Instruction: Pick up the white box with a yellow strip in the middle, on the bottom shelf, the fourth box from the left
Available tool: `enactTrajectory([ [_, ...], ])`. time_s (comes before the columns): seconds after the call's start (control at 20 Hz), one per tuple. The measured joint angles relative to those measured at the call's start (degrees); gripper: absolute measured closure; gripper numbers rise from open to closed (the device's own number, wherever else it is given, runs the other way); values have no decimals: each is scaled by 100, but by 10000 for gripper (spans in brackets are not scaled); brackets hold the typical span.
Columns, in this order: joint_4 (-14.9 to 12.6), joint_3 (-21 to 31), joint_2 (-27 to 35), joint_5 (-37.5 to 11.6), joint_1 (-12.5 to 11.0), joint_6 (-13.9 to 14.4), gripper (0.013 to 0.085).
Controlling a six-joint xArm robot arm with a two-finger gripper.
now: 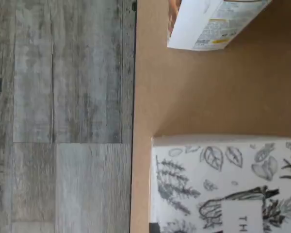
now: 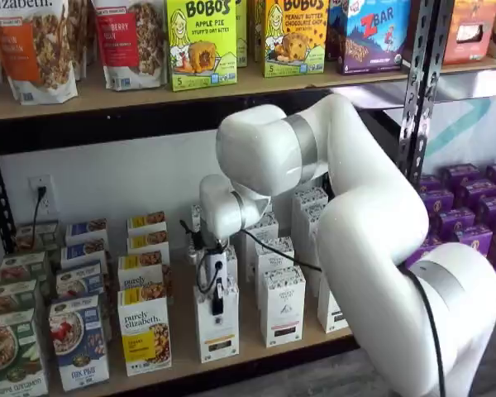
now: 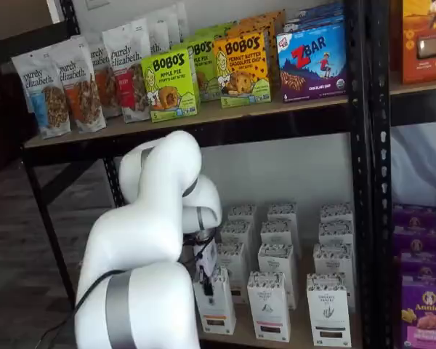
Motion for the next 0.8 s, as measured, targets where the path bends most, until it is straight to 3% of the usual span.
enactTrajectory([
  [0.5,79,331,-224,-116,83,14,530],
  [0.8,45,1054,-766,-236,124,81,530],
])
